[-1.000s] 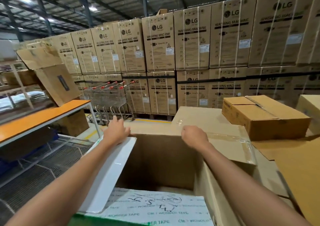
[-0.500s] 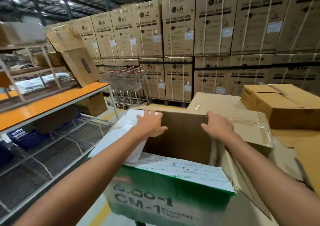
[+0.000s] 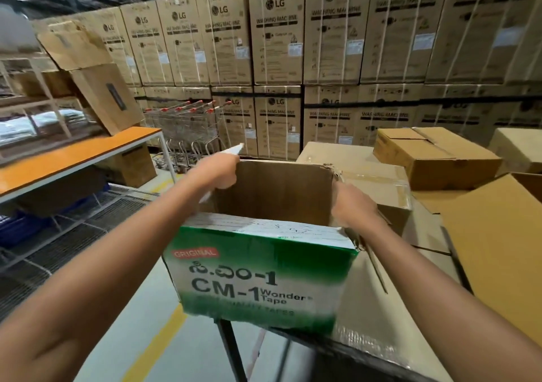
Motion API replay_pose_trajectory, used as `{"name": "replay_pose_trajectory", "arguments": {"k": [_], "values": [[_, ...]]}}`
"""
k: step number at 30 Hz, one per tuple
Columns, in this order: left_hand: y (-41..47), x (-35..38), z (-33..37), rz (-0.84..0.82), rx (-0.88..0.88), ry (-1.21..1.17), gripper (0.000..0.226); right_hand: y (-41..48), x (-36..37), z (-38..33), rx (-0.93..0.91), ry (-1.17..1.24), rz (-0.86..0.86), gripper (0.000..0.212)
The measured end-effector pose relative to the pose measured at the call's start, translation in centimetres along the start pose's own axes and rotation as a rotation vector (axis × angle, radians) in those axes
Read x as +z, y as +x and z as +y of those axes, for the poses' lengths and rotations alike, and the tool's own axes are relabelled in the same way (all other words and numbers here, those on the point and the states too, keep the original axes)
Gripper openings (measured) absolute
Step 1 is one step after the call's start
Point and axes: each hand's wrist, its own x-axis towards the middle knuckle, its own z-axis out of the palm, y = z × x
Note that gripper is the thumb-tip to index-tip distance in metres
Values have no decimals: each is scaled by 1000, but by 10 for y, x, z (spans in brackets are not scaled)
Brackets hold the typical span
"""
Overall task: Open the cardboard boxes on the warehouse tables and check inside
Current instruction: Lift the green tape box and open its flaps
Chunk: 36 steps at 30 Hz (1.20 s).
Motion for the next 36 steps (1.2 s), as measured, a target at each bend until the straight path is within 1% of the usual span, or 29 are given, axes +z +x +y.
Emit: {"name": "replay_pose_trajectory", "arguments": {"k": [1,3,4,5,7,8,10,12,14,15,17,18,19,22,23,25,27,28,29,31,32,33,35,36], "values": [[0,-11,-5,48,-5,38,48,0,0,1,3,11,14,36],[3,-30,-14,106,-40,215,34,-1,1,3,22,20,37,37],[4,-40,-19,99,-78,316,35,0,2,3,34,27,42,38],[6,-48,-26,64,-139,386,42,1,4,3,46,32,46,39],[12,-55,-45,-40,-283,475,56,5,7,2,59,18,52,45],[14,-54,-56,-67,-306,514,59,6,7,0,64,7,54,47],[14,-43,-81,-82,-304,526,59,10,9,-4,75,6,52,47],[12,-20,-106,-60,-306,406,52,11,10,-9,89,-20,44,46],[11,5,-121,-55,-294,166,50,12,9,-12,85,-39,29,47],[11,18,-124,-93,-284,13,51,12,9,-12,79,-40,30,45],[10,43,-119,-155,-264,-273,54,12,8,-13,73,-44,43,35],[8,54,-112,-144,-269,-352,55,12,7,-13,64,-50,36,31],[7,64,-106,-101,-278,-371,53,11,7,-13,54,-52,16,30],[-1,82,-91,71,-254,-204,34,14,13,-12,19,-46,-64,42],[-4,82,-91,105,-233,-183,33,16,13,-13,-10,-58,-61,45],[-7,83,-94,132,-206,-222,36,15,12,-17,-151,-143,-19,48],[-9,83,-95,139,-203,-259,43,11,8,-24,-350,-261,21,49],[-10,83,-94,148,-192,-281,48,7,5,-27,-432,-307,-20,49],[-12,81,-92,167,-170,-315,51,3,2,-29,-469,-354,-116,52],[-17,76,-90,210,-117,-409,53,-2,-1,-30,-445,-429,-340,69],[-19,74,-91,224,-94,-447,51,-3,-2,-30,-406,-407,-439,76],[-22,73,-93,228,-82,-475,48,-4,-3,-32,-352,-325,-540,79],[-29,71,-96,229,-66,-508,43,-8,-4,-39,-271,-151,-692,79],[-33,71,-97,242,-58,-537,41,-10,-3,-42,-265,-116,-712,75]]}}
